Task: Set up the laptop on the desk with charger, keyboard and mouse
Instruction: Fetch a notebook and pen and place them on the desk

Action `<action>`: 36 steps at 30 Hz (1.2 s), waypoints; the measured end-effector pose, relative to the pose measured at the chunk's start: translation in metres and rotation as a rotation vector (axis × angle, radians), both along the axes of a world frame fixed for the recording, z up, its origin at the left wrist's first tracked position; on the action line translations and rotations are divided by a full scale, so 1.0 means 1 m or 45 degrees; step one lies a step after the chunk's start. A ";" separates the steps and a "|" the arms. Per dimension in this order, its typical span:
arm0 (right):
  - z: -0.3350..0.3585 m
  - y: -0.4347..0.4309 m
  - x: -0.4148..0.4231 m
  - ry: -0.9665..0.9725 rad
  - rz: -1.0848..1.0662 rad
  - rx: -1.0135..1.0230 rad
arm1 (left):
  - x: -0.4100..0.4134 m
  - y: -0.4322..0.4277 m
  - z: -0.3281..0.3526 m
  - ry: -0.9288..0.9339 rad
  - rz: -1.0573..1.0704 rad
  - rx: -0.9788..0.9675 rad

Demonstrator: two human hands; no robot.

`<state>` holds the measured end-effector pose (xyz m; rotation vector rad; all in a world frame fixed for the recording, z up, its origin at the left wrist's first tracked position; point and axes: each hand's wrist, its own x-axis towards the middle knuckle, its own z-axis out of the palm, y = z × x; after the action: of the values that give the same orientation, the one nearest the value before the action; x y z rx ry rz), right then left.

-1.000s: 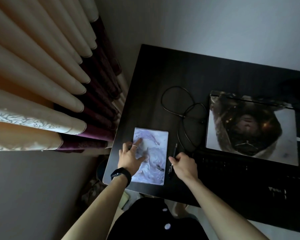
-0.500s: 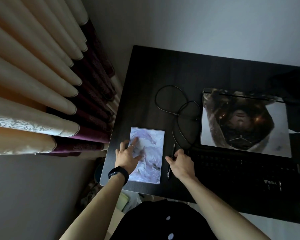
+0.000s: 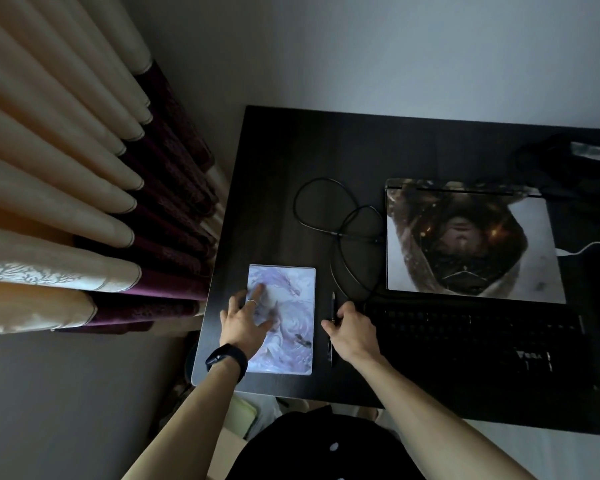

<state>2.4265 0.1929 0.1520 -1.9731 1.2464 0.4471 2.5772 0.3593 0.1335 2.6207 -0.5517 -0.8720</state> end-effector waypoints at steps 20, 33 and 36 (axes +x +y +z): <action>0.023 -0.157 -0.252 0.047 0.206 -0.425 | -0.207 -0.158 0.025 -0.268 -0.708 -0.011; 0.006 -0.175 -0.321 0.149 0.349 -0.319 | -0.256 -0.177 0.022 -0.102 -0.502 0.207; 0.006 -0.173 -0.321 0.160 0.353 -0.302 | -0.257 -0.174 0.020 -0.105 -0.500 0.200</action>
<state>2.1051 0.0198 0.1583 -2.3659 1.1479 0.5899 2.3207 0.1849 0.1538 2.7453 -1.0877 -0.9537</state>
